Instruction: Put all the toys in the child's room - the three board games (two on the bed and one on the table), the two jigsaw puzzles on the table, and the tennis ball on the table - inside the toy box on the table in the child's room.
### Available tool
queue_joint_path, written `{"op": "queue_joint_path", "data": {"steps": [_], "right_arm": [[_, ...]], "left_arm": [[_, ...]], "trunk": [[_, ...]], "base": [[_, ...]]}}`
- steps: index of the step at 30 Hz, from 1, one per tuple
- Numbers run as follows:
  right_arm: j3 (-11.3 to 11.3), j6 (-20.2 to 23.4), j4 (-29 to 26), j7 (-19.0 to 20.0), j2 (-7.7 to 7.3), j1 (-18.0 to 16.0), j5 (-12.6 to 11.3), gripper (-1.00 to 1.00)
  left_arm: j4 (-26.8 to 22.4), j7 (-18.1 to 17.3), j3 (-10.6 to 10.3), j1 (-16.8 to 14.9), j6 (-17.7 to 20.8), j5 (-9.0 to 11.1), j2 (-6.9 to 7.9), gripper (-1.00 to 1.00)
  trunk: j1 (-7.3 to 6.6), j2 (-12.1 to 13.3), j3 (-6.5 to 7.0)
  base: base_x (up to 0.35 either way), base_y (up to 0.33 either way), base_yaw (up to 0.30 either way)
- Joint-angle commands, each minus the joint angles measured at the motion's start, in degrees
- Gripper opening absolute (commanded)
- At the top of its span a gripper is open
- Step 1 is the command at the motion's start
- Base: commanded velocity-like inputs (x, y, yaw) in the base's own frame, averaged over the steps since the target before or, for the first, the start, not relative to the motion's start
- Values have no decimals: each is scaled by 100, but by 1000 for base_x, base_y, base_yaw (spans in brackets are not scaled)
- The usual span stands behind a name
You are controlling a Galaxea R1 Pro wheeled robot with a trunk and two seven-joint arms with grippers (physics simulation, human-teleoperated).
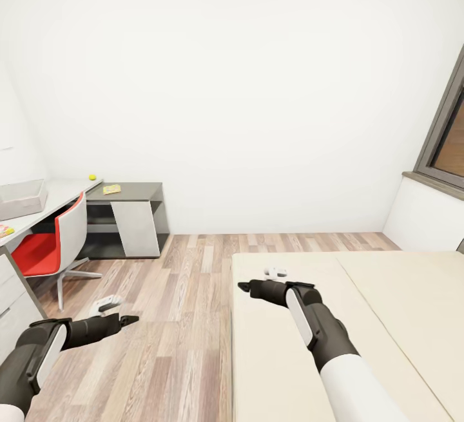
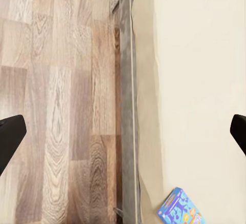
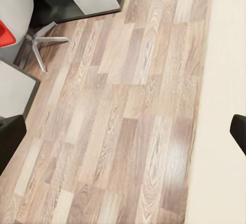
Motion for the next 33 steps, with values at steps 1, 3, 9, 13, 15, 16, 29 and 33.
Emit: {"op": "queue_joint_path", "data": {"steps": [1,3,9,13,15,16,29,33], "right_arm": [[-2,28,-7,1,-6,-5,-31,100],[-6,-23,-6,17,-25,-5,-32,100],[-89,-159,1,27,-48,-5,-37,100],[-157,-194,22,30,-34,-5,-38,100],[-168,-198,21,30,-33,-5,-34,100],[-170,-199,19,29,-34,-5,-34,100],[-183,-195,21,29,-43,-5,-30,100],[-181,-199,23,28,-34,-5,-30,100]], "left_arm": [[-2,7,5,-5,48,46,0,100],[-3,5,2,-5,52,48,-3,100],[-10,5,1,-5,54,49,0,100],[-12,2,6,-5,55,49,-8,100],[-12,4,8,-5,55,49,-12,100],[-12,5,8,-5,55,49,-15,100],[-13,3,5,-5,55,49,-25,100],[-13,1,8,-5,55,49,-19,100]], "trunk": [[4,-14,-14],[4,-14,-14],[4,-14,-14],[4,-14,-14],[4,-14,-14],[4,-14,-14],[4,-14,-14],[4,-14,-14]], "base": [[0,0,0],[0,0,0],[0,0,0],[0,0,0],[0,0,0],[0,0,0],[0,0,0],[0,0,0]]}}
